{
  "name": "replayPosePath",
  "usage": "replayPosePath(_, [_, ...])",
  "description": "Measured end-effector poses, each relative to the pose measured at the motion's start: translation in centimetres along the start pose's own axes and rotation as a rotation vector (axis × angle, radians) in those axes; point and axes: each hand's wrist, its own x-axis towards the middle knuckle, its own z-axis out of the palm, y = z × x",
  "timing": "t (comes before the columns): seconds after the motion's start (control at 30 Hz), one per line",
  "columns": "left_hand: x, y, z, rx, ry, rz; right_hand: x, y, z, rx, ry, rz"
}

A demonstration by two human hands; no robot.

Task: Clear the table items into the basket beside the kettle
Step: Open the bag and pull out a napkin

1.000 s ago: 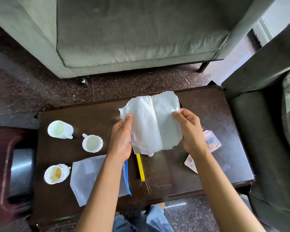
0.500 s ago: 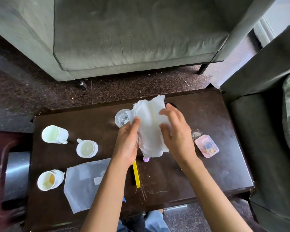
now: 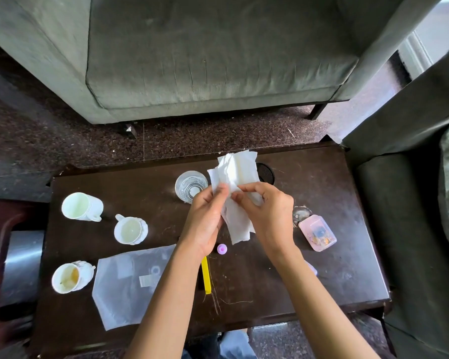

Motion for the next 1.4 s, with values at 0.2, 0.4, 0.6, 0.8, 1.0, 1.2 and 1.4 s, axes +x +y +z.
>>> replayPosePath(0.2, [0.4,0.0,-0.1,-0.009,0.096,0.012,0.9,0.7,-1.5,0.366,-0.123,0.161])
replayPosePath(0.4, [0.5,0.5,-1.3,-0.054,0.144,0.012,2.4,1.5,-3.5,0.777,-0.243,0.520])
replayPosePath(0.6, [0.8,0.1,-1.7,0.002,0.160,0.013,2.8,2.2,-4.1,0.866,-0.438,0.628])
replayPosePath(0.8, [0.9,0.1,-1.9,0.086,0.134,0.035,2.9,2.9,-3.7,0.662,-0.407,0.498])
replayPosePath(1.0, [1.6,-0.6,-2.8,0.109,0.127,0.005,2.4,4.0,-2.3,0.582,-0.200,0.456])
replayPosePath(1.2, [2.6,-3.7,-2.6,0.308,0.093,-0.038,2.4,4.8,-1.9,0.468,-0.370,0.599])
replayPosePath(1.4, [5.4,-3.0,0.3,0.434,0.223,0.126,4.1,5.3,-2.0,0.297,-0.023,0.364])
